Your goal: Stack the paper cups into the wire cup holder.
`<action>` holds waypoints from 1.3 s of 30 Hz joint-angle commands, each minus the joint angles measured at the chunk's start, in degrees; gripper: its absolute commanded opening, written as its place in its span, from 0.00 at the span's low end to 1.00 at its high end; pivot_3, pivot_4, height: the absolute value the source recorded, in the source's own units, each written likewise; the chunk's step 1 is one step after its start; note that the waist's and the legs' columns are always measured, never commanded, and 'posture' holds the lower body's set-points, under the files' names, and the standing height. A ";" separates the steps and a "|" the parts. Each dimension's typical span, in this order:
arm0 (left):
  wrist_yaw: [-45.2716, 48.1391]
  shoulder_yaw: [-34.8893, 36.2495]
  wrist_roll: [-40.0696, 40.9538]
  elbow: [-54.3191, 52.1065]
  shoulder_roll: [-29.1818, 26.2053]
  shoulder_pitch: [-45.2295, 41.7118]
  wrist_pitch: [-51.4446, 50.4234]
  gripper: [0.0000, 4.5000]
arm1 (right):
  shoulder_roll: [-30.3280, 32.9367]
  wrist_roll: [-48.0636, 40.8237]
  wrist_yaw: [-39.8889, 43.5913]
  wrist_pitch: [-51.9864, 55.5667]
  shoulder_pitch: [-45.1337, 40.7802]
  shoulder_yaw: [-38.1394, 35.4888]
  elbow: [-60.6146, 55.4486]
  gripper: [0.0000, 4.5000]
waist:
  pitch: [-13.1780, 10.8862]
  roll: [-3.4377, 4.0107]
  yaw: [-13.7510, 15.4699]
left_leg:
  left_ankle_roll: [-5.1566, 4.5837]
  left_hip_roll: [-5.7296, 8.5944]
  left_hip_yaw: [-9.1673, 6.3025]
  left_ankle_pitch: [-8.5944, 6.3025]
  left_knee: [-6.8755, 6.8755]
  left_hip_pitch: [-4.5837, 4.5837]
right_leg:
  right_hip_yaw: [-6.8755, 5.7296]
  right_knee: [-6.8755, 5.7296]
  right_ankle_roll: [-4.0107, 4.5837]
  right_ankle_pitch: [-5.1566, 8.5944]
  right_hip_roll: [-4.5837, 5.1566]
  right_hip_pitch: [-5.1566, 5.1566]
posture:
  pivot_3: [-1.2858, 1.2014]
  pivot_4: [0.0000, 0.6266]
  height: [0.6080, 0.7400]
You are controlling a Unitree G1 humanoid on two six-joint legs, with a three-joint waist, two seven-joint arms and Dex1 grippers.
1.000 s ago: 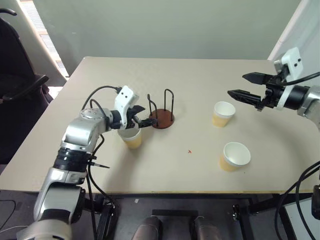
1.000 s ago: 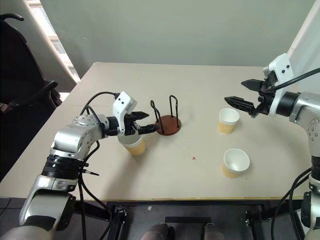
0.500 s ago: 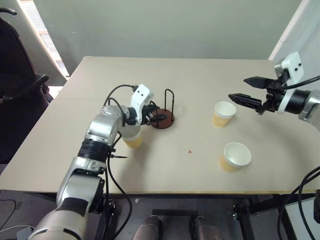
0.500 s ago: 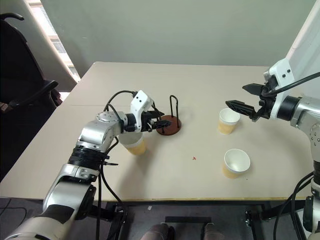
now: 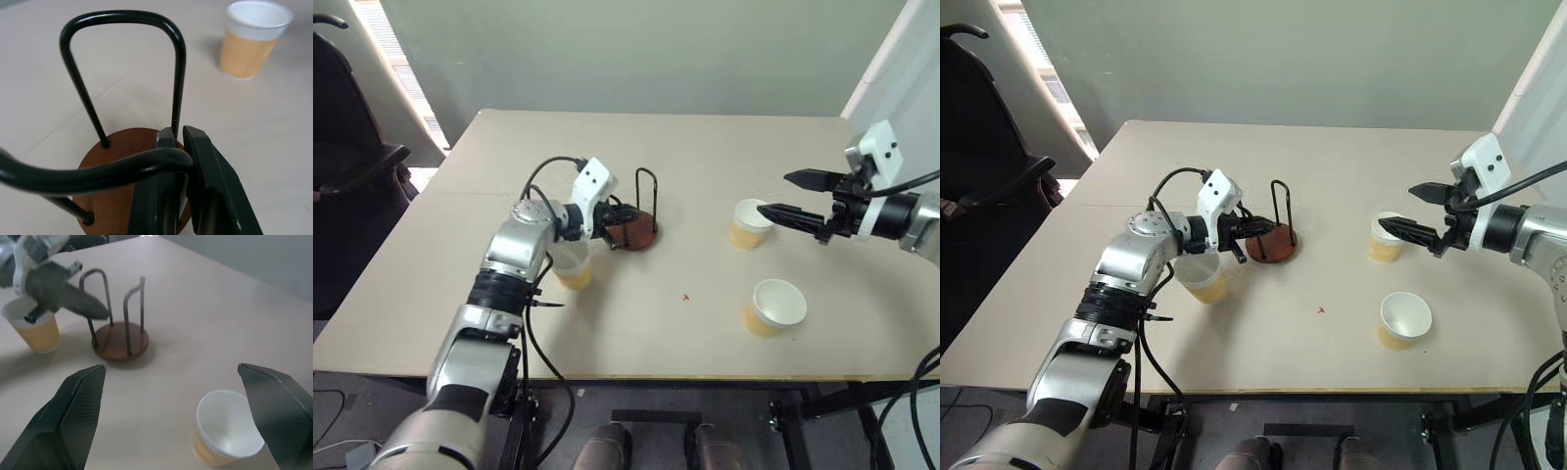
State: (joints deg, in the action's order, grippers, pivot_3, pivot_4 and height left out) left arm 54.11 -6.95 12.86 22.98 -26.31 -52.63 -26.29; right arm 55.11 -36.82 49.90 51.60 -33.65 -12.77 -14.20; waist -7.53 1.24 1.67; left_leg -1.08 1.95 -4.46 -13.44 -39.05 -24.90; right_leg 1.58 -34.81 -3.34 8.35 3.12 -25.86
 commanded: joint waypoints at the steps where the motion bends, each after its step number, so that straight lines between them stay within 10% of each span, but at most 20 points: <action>1: 3.75 0.93 2.37 -5.36 -0.26 -0.22 1.55 0.01 | 3.56 -4.73 2.32 3.13 1.67 -5.93 -4.90 1.00 | 0.00 0.00 0.14 | -0.01 0.00 0.00 0.00 0.00 -0.02 | 0.00 0.01 -0.01 0.01 0.00 0.00 | 0.52 0.24 1.00; 26: 13.90 -13.78 -0.39 -11.08 6.99 5.60 3.02 0.01 | 10.97 -18.84 0.14 9.34 7.36 -13.88 -14.32 1.00 | 0.01 0.00 0.20 | -0.28 0.05 0.14 0.07 -0.13 -0.02 | 0.07 0.04 -0.38 0.03 0.10 0.08 | 0.52 0.24 1.00; 39: 15.02 -14.49 -1.14 -16.98 4.18 8.52 0.61 0.95 | 18.95 -14.51 13.13 2.57 8.90 -7.83 -11.34 1.00 | 0.01 0.01 0.22 | -0.34 0.17 0.16 0.03 -0.13 -0.05 | 0.12 0.12 -0.54 0.16 0.14 0.12 | 0.52 0.24 1.00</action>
State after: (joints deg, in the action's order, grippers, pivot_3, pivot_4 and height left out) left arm 68.87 -22.22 11.13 8.39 -21.81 -44.22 -25.55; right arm 72.62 -52.73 60.71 56.55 -24.21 -20.82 -26.13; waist -7.52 1.25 1.89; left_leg -1.42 2.13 -4.29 -13.41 -39.17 -24.96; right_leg 1.71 -34.68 -3.88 8.52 3.28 -25.75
